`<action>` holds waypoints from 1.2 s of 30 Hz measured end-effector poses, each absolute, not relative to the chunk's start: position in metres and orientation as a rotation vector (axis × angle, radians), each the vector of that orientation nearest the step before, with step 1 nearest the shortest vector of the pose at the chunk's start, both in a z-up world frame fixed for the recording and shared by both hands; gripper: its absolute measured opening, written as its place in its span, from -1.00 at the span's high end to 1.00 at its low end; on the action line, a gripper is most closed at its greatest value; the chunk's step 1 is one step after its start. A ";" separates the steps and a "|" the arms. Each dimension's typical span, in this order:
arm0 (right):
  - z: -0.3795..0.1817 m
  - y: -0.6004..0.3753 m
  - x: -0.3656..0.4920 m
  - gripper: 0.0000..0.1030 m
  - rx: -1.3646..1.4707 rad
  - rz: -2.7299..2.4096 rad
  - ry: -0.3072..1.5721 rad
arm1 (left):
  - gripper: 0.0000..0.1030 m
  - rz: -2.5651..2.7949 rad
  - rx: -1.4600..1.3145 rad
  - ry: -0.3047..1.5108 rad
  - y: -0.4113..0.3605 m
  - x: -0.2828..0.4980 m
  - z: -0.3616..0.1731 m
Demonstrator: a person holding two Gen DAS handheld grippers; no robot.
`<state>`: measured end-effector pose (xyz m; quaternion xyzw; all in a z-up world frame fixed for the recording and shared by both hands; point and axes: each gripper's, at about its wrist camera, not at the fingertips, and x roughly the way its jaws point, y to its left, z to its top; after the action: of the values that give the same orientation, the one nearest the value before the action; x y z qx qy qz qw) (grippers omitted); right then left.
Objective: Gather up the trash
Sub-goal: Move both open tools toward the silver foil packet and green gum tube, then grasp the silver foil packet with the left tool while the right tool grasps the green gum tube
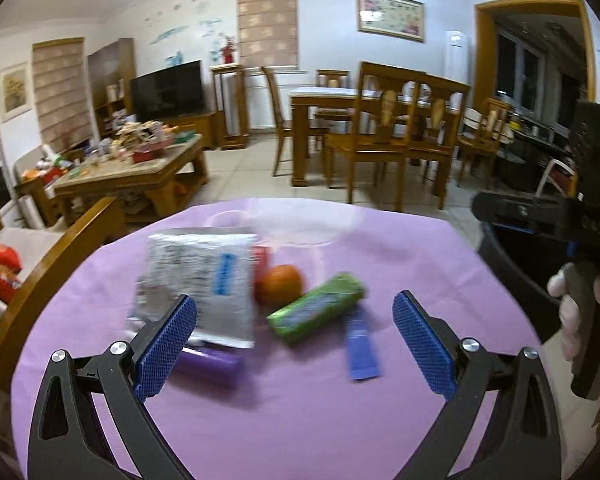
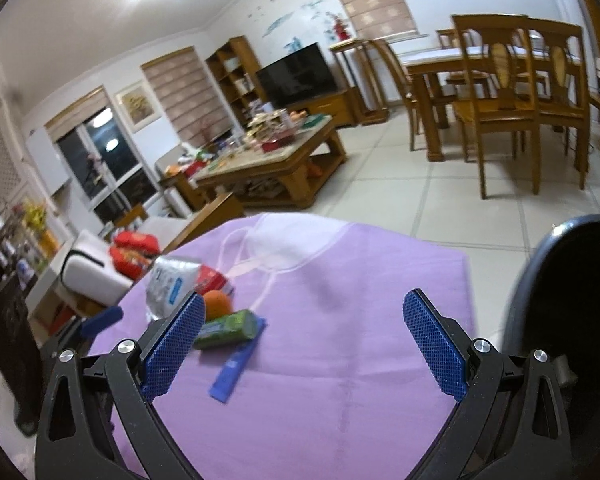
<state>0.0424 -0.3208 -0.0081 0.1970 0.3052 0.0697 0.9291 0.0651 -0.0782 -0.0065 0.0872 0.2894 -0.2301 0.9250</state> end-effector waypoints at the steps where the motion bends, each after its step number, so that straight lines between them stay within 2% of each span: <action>1: -0.008 -0.314 0.047 -0.89 0.396 0.152 0.629 | -0.89 -0.453 0.171 0.600 -0.071 0.072 -0.007; 13: -0.028 -0.262 0.086 -0.89 0.283 0.237 0.713 | -0.89 -0.373 0.170 0.670 -0.045 0.113 -0.026; 21: -0.044 -0.228 0.099 -0.89 0.050 0.314 0.804 | -0.87 -0.367 0.166 0.690 -0.041 0.126 -0.031; 26: -0.049 -0.213 0.105 -0.89 -0.060 0.359 0.824 | -0.51 -0.356 0.199 0.716 -0.047 0.131 -0.036; 36: -0.058 -0.179 0.117 -0.89 -0.322 0.484 0.810 | -0.40 -0.378 0.211 0.725 -0.039 0.129 -0.035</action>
<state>0.1172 -0.1792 -0.0582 -0.1542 0.3885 0.2322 0.8783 0.1292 -0.0388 -0.0352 0.1023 0.3517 -0.1834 0.9123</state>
